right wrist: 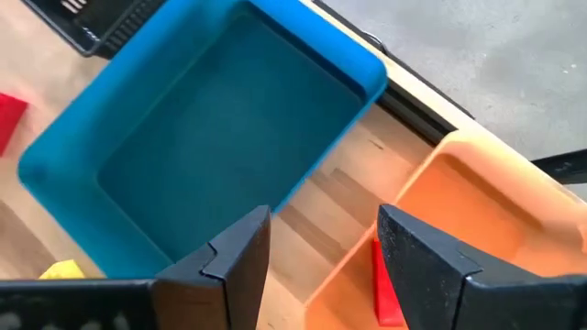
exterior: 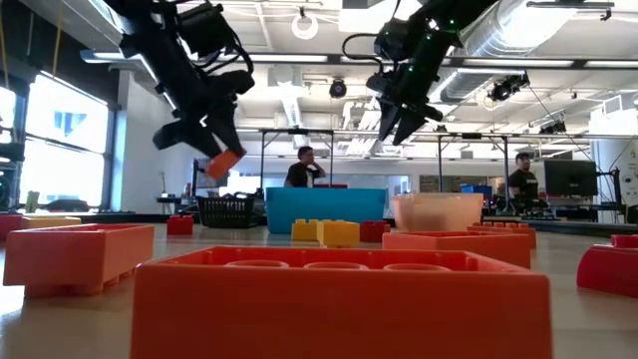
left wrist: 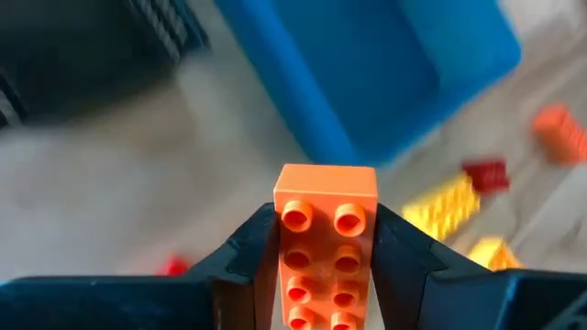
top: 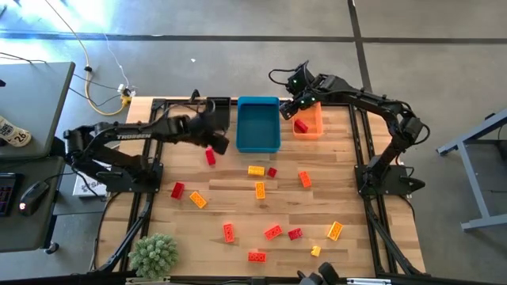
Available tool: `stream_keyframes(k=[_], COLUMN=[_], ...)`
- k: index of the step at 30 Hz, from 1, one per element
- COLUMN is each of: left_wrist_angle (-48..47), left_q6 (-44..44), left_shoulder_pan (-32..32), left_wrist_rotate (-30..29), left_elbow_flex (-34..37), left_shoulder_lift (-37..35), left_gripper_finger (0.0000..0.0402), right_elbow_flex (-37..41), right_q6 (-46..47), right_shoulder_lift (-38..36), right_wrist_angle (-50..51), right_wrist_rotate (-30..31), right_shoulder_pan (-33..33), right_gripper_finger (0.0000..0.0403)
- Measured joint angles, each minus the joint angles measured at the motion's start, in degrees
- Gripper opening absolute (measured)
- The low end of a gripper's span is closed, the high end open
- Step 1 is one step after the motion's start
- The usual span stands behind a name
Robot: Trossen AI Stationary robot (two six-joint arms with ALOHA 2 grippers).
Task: Sort & place blocks by color
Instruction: Put the orange game piece into the black bin
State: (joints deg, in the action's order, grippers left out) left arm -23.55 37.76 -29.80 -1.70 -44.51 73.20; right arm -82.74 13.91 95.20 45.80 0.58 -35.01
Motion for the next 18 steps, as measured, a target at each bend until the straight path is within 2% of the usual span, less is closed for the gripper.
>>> stream_keyframes(k=[11,18], left_wrist_angle=[9.59,13.67], left_q6=[-10.22,-15.36], left_shoulder_pan=[-13.88,-20.31], left_wrist_rotate=[-2.75,-3.20], left_elbow_flex=[-0.04,-0.09], left_shoulder_lift=[0.82,5.29], left_gripper_finger=[0.0114,0.0114], right_elbow_flex=[-0.01,-0.02], right_q6=[4.21,5.59], right_shoulder_lift=[0.00,0.00], right_wrist_angle=[-2.14,-3.78], right_wrist_rotate=[0.29,0.35], right_shoulder_pan=[2.88,4.09], right_gripper_finger=[0.0191,0.0191])
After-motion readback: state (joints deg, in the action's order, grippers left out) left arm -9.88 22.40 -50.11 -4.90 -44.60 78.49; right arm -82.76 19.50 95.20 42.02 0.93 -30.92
